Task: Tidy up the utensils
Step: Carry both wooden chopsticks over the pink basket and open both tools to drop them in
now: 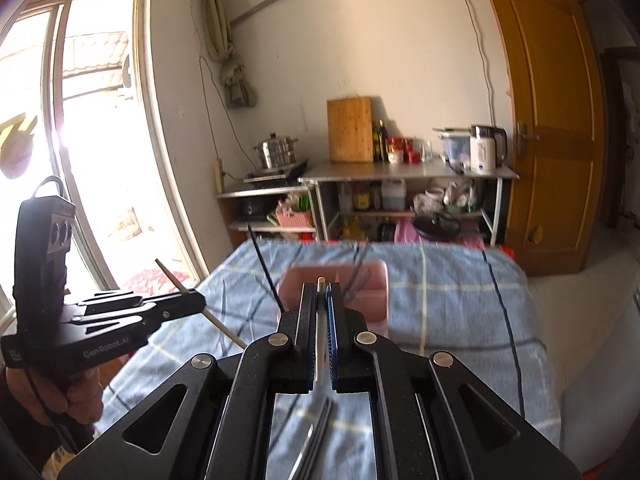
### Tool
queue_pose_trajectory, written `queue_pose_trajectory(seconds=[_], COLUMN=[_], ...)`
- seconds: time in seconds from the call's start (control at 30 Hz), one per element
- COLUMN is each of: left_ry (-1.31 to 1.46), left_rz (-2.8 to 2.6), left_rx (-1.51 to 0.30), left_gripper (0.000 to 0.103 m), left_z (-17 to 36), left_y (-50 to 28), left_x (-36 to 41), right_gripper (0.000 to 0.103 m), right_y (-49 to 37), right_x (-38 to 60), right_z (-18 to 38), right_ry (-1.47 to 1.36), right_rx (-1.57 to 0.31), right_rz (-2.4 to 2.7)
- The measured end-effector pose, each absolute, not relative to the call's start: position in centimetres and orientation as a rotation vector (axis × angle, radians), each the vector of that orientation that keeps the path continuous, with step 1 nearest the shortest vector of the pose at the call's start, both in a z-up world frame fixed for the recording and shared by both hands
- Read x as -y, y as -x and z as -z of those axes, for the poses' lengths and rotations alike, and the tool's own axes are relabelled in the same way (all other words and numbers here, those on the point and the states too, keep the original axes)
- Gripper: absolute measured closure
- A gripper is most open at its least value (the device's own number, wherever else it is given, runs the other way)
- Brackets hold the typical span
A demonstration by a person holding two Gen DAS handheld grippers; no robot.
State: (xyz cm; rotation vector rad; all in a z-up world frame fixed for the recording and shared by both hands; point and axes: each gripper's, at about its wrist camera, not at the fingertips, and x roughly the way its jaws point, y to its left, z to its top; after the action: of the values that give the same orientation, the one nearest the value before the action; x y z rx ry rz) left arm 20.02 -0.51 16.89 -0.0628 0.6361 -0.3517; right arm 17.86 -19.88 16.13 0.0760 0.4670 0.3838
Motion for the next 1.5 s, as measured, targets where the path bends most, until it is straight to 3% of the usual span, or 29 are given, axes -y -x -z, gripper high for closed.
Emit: queue_pose_trajectory(seconds=[0.37,1.2,1.5], left_ry=[0.075,0.031,0.058], left_rz=[0.319,0.333,0.327], left_rx=[-0.580,-0.693,-0.666], left_gripper=[0.099,0.099,0.094], left_z=[-19.0,-11.3,-11.7], left_y=[-25.3,-28.6,-26.2], left_x=[-0.4,0.5,-0.4], right_gripper=[0.098,0.098,0.089], right_y=[-22.2,-25.9,-23.9], right_x=[17.7,16.0,17.1], right_z=[-17.9,-11.6,-12.8], right_ry=[-0.057,-0.020,-0.041], right_rx=[-0.390,-0.574,-0.538], right_rz=[-0.392,-0.404,-0.412])
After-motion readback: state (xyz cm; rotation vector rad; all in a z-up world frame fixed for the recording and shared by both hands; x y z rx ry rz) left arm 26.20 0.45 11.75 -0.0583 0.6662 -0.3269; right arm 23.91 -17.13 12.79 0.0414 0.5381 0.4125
